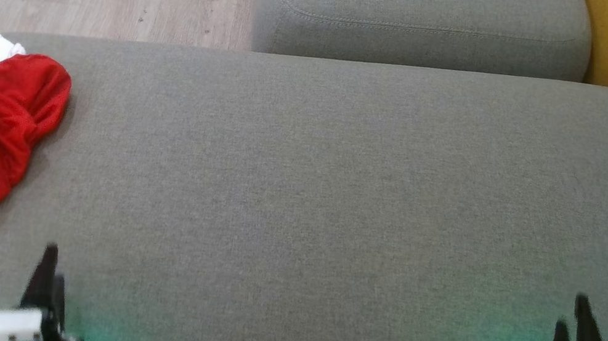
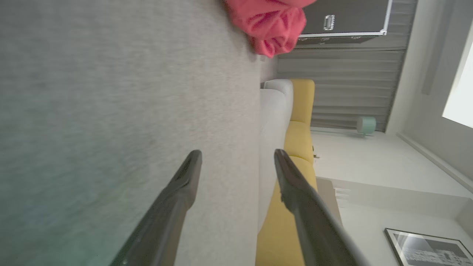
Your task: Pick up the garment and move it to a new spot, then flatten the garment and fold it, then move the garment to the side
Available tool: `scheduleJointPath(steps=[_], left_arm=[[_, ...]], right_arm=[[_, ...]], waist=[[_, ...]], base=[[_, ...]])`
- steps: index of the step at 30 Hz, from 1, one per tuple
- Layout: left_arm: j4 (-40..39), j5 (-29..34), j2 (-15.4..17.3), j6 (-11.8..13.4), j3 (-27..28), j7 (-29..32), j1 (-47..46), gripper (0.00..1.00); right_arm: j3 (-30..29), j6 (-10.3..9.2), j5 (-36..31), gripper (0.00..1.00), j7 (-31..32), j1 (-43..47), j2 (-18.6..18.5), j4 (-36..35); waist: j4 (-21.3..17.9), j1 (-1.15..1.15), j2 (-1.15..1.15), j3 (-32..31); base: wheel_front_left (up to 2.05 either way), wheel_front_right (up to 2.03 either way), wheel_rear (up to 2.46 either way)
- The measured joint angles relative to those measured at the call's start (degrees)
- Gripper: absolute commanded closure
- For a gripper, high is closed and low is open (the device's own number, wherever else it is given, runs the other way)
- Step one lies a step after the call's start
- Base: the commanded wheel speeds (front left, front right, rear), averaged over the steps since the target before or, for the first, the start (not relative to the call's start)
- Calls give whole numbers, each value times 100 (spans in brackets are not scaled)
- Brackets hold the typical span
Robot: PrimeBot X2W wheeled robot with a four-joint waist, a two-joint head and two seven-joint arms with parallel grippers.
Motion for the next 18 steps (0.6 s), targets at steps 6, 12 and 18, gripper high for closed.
scheduleJointPath(steps=[6, 12, 18], left_arm=[[49, 56, -22, 0, -53, -82, 163, 0], [-29, 331, -22, 0, -79, -187, 163, 0], [-127, 768, -23, 1, -81, -290, 164, 0]], right_arm=[[132, 0, -40, 0, -66, 161, 5, 46], [198, 0, -260, 0, -169, 161, 5, 18], [194, 0, -760, 0, -278, 161, 5, -23]], waist=[[1, 0, 0, 4], [4, 0, 0, 2], [8, 0, 0, -1]], base=[[0, 0, 0], [0, 0, 0], [0, 0, 0]])
